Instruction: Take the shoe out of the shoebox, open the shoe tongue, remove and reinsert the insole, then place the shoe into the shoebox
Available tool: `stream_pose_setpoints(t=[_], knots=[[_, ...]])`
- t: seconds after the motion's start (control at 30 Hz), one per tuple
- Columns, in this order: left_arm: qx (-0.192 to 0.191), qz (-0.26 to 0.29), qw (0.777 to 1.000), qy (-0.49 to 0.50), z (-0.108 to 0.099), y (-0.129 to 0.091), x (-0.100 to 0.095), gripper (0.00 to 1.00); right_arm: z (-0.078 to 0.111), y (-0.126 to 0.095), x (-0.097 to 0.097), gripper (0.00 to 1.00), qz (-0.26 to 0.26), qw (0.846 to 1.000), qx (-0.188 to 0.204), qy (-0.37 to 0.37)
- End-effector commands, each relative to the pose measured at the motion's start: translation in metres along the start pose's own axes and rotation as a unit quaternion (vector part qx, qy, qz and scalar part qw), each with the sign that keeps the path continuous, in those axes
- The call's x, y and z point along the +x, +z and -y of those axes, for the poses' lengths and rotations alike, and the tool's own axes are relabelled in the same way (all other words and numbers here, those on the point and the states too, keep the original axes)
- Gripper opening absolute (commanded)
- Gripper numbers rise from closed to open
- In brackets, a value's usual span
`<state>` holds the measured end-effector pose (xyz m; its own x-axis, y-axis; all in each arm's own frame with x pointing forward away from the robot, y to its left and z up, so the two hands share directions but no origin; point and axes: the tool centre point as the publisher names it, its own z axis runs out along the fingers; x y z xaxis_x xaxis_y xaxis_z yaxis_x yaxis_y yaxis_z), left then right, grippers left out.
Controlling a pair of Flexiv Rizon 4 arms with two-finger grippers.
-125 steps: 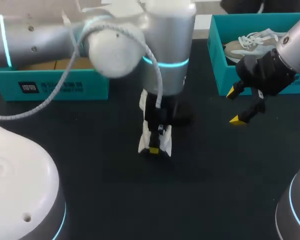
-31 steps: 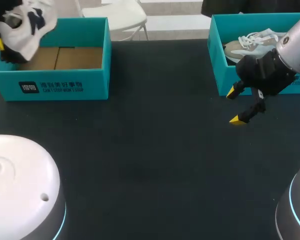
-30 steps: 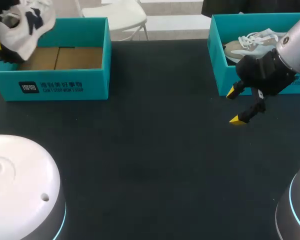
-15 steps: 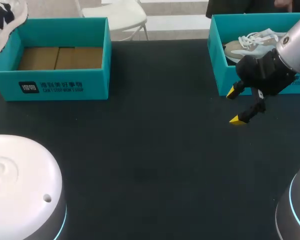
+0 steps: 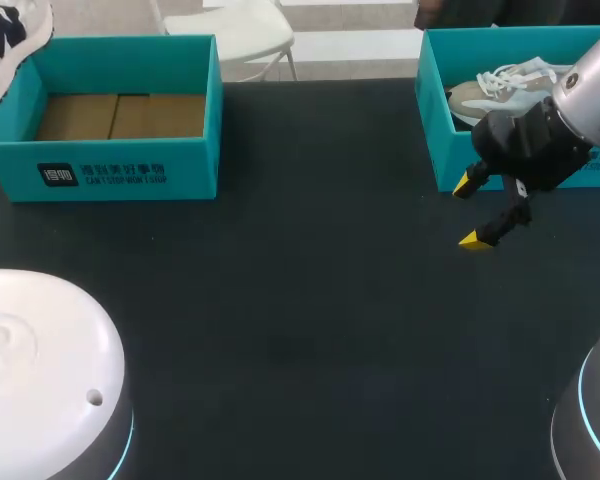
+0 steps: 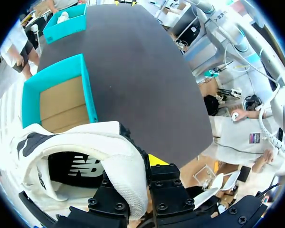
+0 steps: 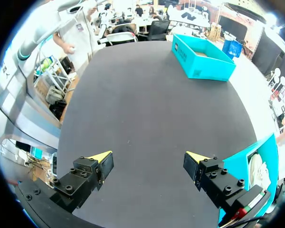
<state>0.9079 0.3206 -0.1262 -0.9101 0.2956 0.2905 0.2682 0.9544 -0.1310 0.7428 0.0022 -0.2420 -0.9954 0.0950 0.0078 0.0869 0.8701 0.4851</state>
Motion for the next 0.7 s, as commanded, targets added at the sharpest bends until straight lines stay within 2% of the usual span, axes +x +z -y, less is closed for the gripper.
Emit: stream_pose_setpoints(t=[0.03, 0.23, 0.27, 0.47, 0.63, 0.7], knots=[[-0.001, 0.000, 1.000, 0.000, 0.000, -0.002, 0.001, 0.00, 0.000, 0.001, 0.000, 1.00, 0.001, 1.000, 0.002, 0.001], [-0.006, 0.003, 1.000, -0.007, -0.001, 0.000, -0.004, 0.00, 0.000, 0.001, 0.000, 1.00, 0.001, 1.000, 0.002, 0.001], [-0.016, 0.001, 1.000, 0.003, -0.001, 0.001, -0.009, 0.00, 0.000, 0.001, 0.000, 1.00, 0.001, 1.000, 0.002, 0.001], [-0.008, 0.011, 1.000, 0.004, -0.008, 0.003, -0.037, 0.00, 0.000, 0.001, 0.000, 1.00, 0.001, 1.000, 0.002, 0.001], [-0.008, 0.025, 1.000, -0.001, -0.014, 0.004, -0.054, 0.00, 0.000, 0.001, 0.000, 1.00, 0.001, 1.000, 0.002, 0.001], [-0.019, 0.029, 0.999, 0.026, -0.017, 0.005, -0.059, 0.00, 0.000, 0.001, 0.000, 1.00, 0.001, 1.000, 0.002, 0.001]])
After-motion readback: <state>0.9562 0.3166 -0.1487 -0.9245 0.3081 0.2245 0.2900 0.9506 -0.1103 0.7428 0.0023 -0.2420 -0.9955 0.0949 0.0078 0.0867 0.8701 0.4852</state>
